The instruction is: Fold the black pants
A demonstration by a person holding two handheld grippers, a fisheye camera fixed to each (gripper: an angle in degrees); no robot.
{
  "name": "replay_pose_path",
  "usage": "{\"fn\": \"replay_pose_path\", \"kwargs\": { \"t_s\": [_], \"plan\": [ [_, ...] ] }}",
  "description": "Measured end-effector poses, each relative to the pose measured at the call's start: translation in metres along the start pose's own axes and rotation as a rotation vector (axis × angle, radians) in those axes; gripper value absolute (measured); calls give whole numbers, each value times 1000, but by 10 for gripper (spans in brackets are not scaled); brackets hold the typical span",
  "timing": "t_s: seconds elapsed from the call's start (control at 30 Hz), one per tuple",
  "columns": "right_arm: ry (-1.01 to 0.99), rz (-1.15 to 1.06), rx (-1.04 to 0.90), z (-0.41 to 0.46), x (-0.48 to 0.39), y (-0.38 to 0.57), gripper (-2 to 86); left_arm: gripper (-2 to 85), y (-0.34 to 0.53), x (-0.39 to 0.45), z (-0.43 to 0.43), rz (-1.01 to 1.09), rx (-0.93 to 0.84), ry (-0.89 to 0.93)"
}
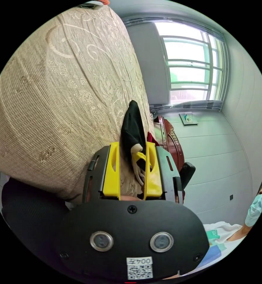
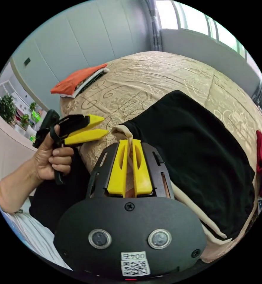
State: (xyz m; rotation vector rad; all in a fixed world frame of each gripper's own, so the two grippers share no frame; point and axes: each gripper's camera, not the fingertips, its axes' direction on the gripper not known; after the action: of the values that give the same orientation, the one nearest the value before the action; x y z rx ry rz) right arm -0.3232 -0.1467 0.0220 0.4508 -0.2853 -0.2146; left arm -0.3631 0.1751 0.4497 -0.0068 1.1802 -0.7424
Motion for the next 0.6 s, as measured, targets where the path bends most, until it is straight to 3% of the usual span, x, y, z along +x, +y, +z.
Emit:
{"fn": "replay_pose_path", "kwargs": {
  "t_s": [0.13,0.3,0.37,0.53,0.6],
  "plan": [
    [-34,16,30,-6,5,-12,37,155,-3,5,29,28,-55,-2],
    [69,-112,-1,6,-21,-30,32,191,3,12,48,38,-17,98],
    [101,-159,-14,12,-31,-36,32,193,7,16,59,73,-47,35],
    [89,-163,-21,11,-29,-48,39,89,24,6,84,90,-68,-128],
    [88,-65,13,-7,-7,-55,57,68,33,5,88,111,-45,-130]
  ]
}}
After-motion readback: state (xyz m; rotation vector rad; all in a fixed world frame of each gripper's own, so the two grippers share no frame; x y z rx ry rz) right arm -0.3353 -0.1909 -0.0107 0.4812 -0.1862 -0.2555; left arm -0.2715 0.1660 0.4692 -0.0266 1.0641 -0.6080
